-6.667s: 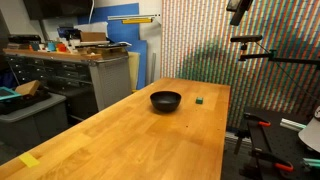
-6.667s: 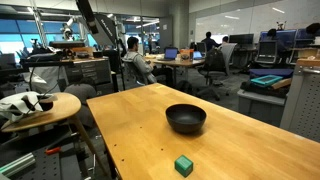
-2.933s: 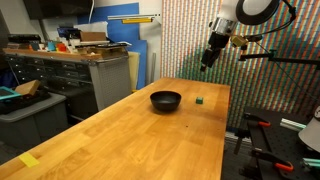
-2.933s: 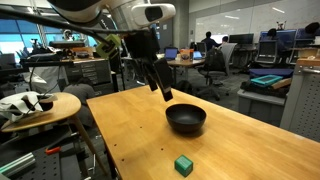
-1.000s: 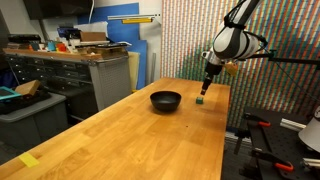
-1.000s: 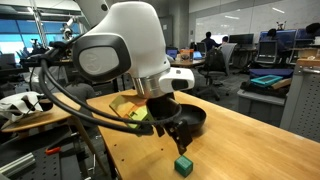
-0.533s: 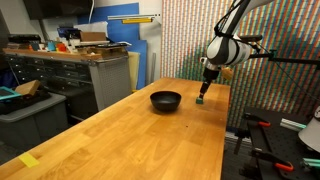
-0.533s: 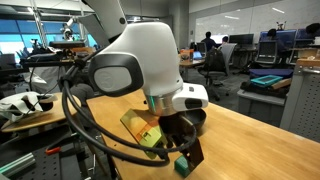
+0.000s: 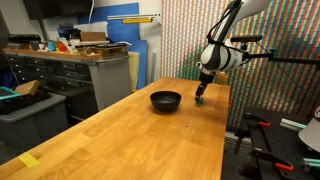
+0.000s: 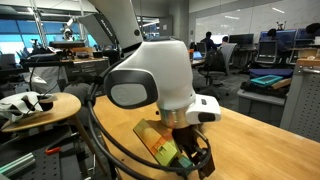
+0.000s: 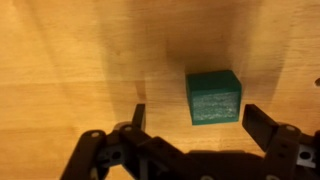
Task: Put the green block in the black bowl
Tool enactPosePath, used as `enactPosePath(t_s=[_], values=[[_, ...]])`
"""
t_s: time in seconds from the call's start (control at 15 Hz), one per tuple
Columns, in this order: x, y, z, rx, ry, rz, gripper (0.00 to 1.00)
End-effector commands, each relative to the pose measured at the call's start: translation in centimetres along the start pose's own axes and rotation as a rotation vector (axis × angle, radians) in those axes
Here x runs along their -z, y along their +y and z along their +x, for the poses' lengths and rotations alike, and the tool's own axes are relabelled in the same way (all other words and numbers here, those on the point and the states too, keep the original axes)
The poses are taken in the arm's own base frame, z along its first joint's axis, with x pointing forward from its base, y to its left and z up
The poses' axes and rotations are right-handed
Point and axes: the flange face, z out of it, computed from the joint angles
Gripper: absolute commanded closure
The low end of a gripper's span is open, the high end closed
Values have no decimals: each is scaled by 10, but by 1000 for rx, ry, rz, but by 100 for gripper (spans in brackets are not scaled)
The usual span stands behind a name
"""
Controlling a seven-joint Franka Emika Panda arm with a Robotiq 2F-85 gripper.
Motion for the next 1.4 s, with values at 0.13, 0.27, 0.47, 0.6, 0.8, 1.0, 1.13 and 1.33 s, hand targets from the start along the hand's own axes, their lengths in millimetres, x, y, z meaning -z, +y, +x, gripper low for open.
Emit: enactPosePath(t_s=[0.13, 0.27, 0.47, 0.6, 0.8, 1.0, 1.13, 1.33], values=[[-7, 12, 2, 41, -3, -5, 44], [-2, 10, 2, 52, -3, -4, 58], [6, 8, 4, 70, -1, -8, 79], [11, 8, 4, 77, -2, -13, 79], [21, 10, 7, 83, -6, -25, 79], [34, 12, 13, 107, -15, -41, 79], [45, 12, 20, 127, -27, -57, 79], [66, 3, 42, 161, -25, -79, 79]])
